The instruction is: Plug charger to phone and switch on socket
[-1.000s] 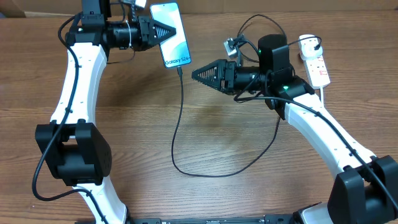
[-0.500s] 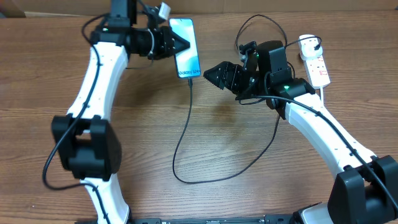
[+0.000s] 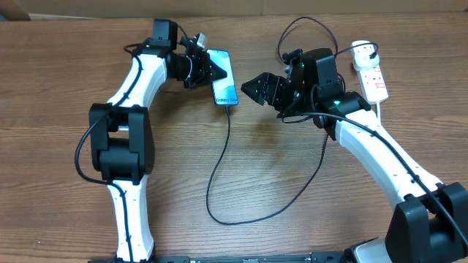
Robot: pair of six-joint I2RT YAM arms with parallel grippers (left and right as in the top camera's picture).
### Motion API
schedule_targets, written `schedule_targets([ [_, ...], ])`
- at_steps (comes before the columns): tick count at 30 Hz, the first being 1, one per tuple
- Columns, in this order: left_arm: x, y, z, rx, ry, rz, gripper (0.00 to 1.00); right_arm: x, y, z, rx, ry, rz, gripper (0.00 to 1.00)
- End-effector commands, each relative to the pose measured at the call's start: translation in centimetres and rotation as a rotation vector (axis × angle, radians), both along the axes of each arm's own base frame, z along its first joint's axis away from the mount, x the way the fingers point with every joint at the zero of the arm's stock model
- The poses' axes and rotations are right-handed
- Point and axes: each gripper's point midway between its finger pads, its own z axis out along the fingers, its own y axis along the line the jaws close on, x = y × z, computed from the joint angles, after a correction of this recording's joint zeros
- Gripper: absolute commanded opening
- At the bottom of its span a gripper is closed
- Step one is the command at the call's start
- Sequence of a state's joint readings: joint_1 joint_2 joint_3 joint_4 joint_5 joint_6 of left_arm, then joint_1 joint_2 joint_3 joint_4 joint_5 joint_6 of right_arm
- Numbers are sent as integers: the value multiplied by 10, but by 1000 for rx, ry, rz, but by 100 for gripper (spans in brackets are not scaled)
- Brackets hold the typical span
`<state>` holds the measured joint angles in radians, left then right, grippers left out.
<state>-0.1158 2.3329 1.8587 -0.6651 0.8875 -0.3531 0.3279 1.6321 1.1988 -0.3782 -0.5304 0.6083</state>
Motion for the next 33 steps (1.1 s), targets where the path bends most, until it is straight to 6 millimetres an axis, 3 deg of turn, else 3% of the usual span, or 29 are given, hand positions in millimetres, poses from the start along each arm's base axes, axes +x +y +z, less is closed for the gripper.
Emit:
schedule_targets([
  [1, -4, -13, 0, -134, 42, -43, 4, 6, -3, 4, -11, -27, -11, 87],
  [8, -10, -24, -25, -136, 86, -64, 4, 6, -3, 4, -11, -27, -10, 87],
  [14, -7, -25, -42, -18, 72, -37, 4, 6, -3, 4, -11, -26, -10, 87],
  [25, -6, -25, -50, 39, 68, -25, 6, 7, -5, 3, -22, -28, -22, 87],
  [33, -6, -23, -53, 60, 71, -17, 15, 7, -5, 3, -22, -26, -22, 87],
])
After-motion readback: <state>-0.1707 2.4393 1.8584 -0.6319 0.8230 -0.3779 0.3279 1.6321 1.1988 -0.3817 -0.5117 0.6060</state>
